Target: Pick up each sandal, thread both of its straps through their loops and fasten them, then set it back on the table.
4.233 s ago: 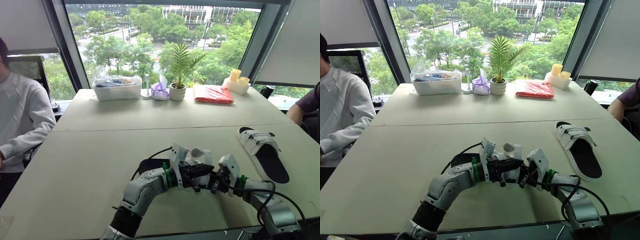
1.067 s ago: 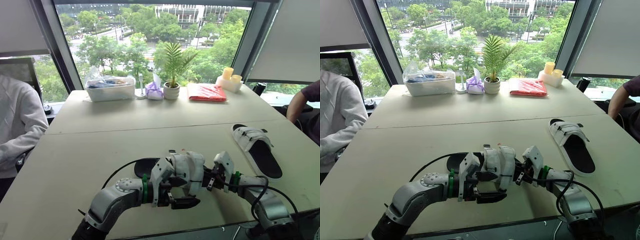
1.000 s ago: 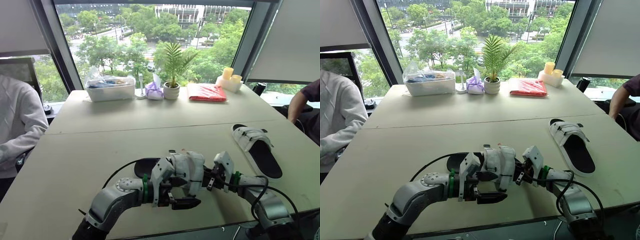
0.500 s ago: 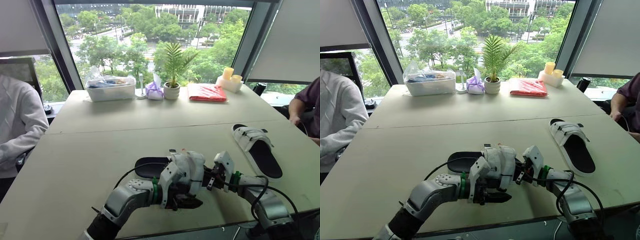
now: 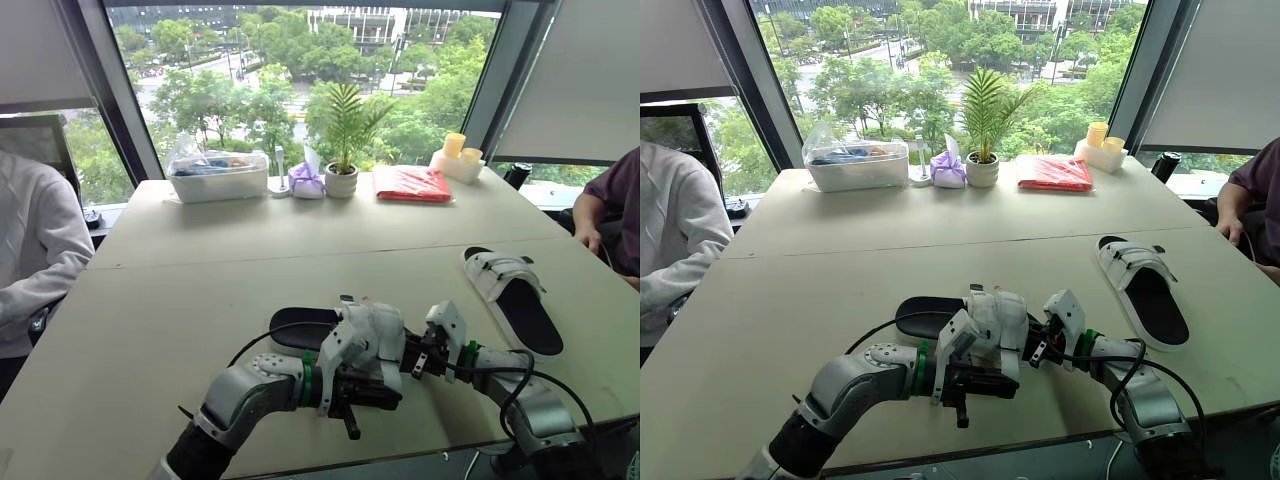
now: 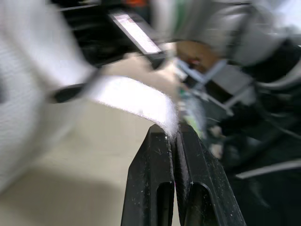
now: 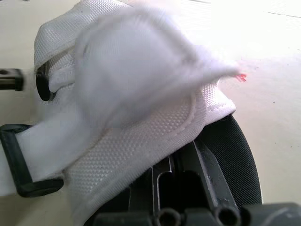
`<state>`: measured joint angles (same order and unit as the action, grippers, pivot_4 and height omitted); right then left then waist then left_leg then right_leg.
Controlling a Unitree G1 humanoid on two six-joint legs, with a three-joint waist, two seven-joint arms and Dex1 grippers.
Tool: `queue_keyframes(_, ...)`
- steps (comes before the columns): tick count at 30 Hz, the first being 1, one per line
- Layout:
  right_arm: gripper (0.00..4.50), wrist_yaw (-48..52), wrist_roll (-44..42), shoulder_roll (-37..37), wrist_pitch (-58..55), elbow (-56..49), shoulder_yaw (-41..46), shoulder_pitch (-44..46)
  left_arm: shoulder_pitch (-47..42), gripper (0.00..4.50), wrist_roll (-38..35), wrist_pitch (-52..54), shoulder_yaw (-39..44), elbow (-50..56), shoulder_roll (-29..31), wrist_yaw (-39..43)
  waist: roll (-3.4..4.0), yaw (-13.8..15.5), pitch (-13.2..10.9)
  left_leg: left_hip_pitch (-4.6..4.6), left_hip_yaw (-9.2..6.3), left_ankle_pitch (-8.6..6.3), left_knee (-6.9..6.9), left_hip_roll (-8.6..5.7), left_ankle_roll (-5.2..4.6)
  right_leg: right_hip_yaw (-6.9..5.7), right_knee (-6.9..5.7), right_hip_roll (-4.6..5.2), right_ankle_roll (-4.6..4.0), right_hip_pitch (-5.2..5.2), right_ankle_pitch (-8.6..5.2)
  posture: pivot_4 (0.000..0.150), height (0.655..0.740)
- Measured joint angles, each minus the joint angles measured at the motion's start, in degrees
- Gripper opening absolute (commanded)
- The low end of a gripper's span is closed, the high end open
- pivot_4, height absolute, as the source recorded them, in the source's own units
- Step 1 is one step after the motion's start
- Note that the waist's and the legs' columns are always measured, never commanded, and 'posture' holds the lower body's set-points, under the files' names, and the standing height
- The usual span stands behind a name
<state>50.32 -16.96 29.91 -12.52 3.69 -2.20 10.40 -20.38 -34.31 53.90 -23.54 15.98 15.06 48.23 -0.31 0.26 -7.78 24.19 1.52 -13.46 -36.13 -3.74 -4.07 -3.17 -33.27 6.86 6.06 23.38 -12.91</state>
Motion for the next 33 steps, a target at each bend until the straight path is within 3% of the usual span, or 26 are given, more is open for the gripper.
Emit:
queue_keyframes(7,0.00,0.3,0.0,0.0,0.7,0.5,-0.5,0.5,-0.7,0.03,-5.9,4.7,3.4,2.2,3.8,2.6,0.04,-0.2,-0.1,0.01,0.00,0.00,0.02,0.00,0.00,0.00,-0.02,-0.01,-0.01,0.04,0.00,0.150,0.7388)
queue_keyframes(14,0.00,0.3,0.0,-0.1,1.1,1.1,-0.8,0.8,-3.3,0.03,-7.8,5.4,7.5,-2.1,-4.9,-2.4,-0.01,-0.5,-0.2,0.06,0.00,0.00,-0.04,0.00,0.00,-0.02,-0.01,-0.01,0.00,0.02,0.01,0.150,0.7388)
queue_keyframes(19,0.00,0.2,0.0,-0.2,1.4,1.7,-0.7,0.9,-10.6,0.03,-10.0,7.4,14.2,-14.0,-12.1,-7.5,-0.19,-0.3,-0.3,0.01,0.00,0.00,-0.13,0.00,0.00,-0.03,-0.04,-0.03,0.01,-0.05,0.03,0.150,0.7388)
queue_keyframes(26,0.00,-0.6,0.1,-0.5,1.7,1.7,-0.5,0.6,-16.9,0.03,-12.2,11.0,21.3,-27.4,-16.5,-11.6,-0.33,0.1,-0.3,-0.11,0.01,0.01,-0.18,0.00,0.00,-0.06,-0.11,-0.03,0.02,-0.13,0.08,0.150,0.7388)
queue_keyframes(30,0.00,-1.0,0.1,-0.6,1.8,1.8,-0.4,0.4,-18.2,1.39,-11.6,10.8,22.3,-30.9,-17.2,-13.0,-0.38,0.2,-0.4,-0.18,0.00,0.00,-0.17,0.00,0.00,-0.06,-0.10,-0.03,0.00,-0.21,0.09,0.150,0.7388)
queue_keyframes(33,0.00,-1.0,0.1,-0.9,1.9,1.7,-0.4,0.4,-18.4,3.04,-11.2,10.6,22.3,-31.5,-17.0,-13.0,-0.40,0.1,-0.4,-0.19,0.00,0.00,-0.12,0.00,0.00,-0.06,-0.10,-0.03,0.00,-0.19,0.09,0.150,0.7388)
